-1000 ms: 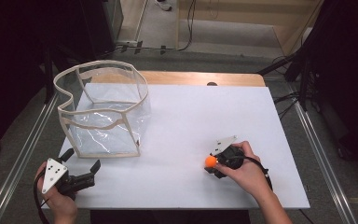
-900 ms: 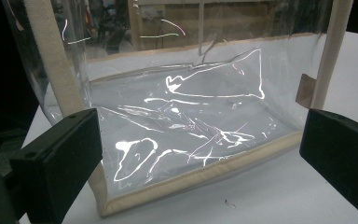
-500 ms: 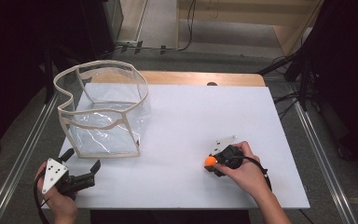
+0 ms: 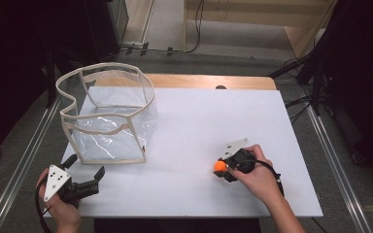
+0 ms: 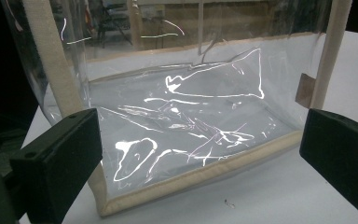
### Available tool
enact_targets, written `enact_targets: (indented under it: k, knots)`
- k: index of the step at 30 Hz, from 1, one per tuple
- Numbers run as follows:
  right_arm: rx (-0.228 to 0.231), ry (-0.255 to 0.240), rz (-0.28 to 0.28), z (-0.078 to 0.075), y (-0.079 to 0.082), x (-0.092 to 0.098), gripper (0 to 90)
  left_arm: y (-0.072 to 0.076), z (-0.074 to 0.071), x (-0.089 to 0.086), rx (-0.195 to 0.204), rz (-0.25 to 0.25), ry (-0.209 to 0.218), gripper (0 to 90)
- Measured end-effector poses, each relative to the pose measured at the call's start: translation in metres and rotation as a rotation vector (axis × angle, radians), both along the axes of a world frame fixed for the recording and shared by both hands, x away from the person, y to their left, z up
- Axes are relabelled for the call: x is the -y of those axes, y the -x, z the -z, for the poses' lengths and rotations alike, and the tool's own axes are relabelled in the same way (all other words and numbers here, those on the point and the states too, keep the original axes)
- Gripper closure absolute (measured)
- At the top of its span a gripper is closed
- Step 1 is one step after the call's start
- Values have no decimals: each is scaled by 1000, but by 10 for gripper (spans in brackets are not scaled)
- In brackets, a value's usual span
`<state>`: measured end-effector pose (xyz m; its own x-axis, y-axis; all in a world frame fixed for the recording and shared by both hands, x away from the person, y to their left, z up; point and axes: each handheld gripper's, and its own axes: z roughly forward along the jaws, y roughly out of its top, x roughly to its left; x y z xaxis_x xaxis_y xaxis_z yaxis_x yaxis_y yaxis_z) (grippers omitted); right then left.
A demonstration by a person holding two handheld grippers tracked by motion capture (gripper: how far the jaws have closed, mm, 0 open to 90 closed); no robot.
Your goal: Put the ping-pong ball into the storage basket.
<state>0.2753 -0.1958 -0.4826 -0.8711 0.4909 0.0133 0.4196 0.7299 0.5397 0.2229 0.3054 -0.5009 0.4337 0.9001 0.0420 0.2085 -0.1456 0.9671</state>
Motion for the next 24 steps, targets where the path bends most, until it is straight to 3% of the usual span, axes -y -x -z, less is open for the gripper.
enact_targets:
  k: [24]
  knots:
    - [-7, -8, -33, -12, -6, -5, 481, 0, 0, 0, 0, 0, -3, 0]
